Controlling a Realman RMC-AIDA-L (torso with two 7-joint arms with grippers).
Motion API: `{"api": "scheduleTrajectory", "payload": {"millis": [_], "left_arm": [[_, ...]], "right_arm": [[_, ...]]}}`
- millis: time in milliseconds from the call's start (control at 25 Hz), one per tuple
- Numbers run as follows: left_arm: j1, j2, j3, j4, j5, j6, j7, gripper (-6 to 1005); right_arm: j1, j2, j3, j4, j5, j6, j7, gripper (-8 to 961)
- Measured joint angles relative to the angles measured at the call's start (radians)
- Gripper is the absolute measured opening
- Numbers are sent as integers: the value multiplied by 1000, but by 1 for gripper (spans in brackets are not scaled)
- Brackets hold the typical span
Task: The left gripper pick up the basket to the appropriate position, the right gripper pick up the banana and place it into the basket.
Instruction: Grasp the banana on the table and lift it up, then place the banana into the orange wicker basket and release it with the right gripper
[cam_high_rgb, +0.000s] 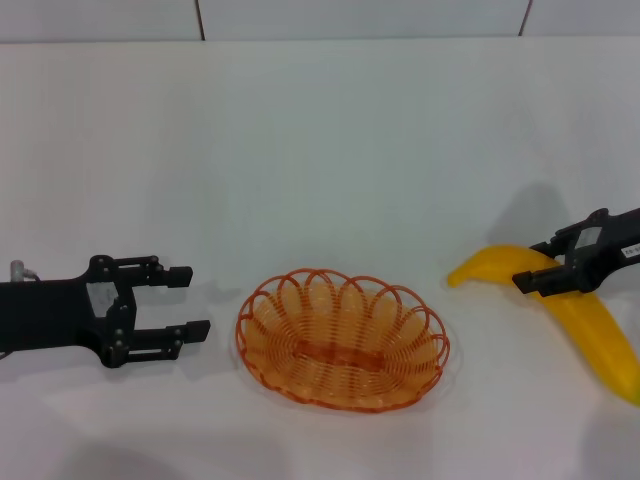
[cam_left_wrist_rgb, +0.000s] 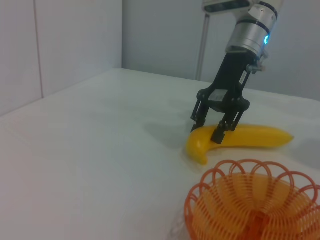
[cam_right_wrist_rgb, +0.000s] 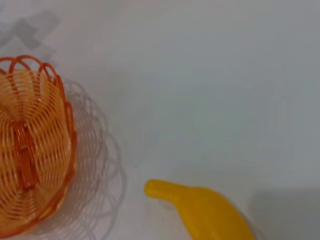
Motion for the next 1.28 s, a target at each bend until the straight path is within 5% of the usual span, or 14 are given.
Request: {"api": "scheduleTrajectory", "payload": {"millis": [160, 400, 680, 1000, 1280], "left_arm": [[0, 0, 0, 0, 0, 0, -3, 712], [4, 0, 0, 0, 0, 0, -3, 711], [5, 0, 0, 0, 0, 0, -4, 710], [30, 3, 11, 16, 64, 58, -3, 709], [49, 0, -19, 21, 65, 76, 11, 708]], "right_arm": [[3, 4, 3, -1, -12, 0, 6, 603], [3, 6, 9, -11, 2, -3, 7, 508], [-4, 6, 25, -62, 40, -55, 0, 508], [5, -23, 112, -197, 266, -271, -4, 508], [21, 4, 102, -220, 371, -314, -4, 508]]}}
